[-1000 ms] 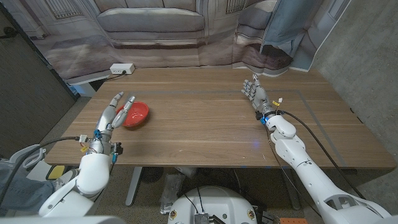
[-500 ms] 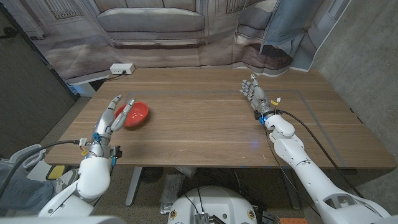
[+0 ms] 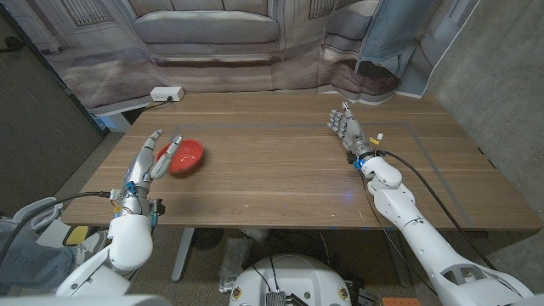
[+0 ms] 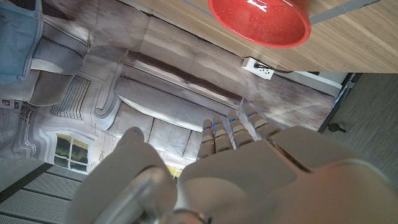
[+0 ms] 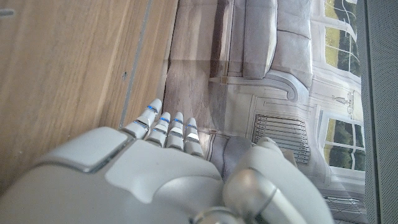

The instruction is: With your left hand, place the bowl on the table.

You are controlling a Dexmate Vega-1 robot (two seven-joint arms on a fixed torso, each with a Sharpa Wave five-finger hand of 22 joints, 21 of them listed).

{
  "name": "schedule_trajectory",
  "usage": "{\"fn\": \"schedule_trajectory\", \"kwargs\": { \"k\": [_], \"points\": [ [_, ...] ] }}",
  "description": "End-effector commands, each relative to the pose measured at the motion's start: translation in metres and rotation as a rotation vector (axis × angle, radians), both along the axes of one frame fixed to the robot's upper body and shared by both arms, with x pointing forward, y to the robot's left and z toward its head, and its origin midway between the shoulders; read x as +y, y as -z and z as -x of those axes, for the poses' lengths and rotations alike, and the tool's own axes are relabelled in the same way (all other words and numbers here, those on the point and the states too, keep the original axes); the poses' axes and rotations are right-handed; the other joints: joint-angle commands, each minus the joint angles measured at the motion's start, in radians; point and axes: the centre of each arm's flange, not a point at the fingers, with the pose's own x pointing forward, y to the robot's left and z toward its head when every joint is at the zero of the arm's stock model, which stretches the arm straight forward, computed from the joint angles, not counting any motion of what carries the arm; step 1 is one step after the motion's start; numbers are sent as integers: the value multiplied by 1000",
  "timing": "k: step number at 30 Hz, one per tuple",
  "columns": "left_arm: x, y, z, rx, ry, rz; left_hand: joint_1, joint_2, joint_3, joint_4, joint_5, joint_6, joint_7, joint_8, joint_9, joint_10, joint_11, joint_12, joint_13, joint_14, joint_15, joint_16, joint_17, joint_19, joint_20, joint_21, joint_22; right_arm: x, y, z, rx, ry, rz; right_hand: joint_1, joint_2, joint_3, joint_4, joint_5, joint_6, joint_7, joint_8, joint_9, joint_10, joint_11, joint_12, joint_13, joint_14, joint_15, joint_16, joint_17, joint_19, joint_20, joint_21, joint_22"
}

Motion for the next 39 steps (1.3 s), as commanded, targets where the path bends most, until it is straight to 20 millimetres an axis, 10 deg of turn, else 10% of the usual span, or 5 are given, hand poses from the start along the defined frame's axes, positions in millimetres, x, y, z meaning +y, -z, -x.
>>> {"fn": "schedule_trajectory", "kwargs": {
  "k": [1,39],
  "points": [
    [2,-2,-4,5,-50,-30,15,-3,-7,-1,8,13,3,5,5,10,1,6,2,13,-2,9,4,7,-73,-1,3,-1,2,-1,7,5,-1,3,14,-6,0,-6,7,0,-1,3,2,1,0,6,5,-3,-1,5,10,-37,-4,6],
    [-1,-11,-5,29,-215,-138,47,-3,-13,-16,31,69,-8,15,5,59,-13,11,2,52,-23,9,3,40,-72,-12,3,4,6,3,17,5,7,3,17,-10,-1,-8,7,1,-2,3,1,0,-2,6,5,-2,-3,5,14,-36,-15,6]
  ]
}}
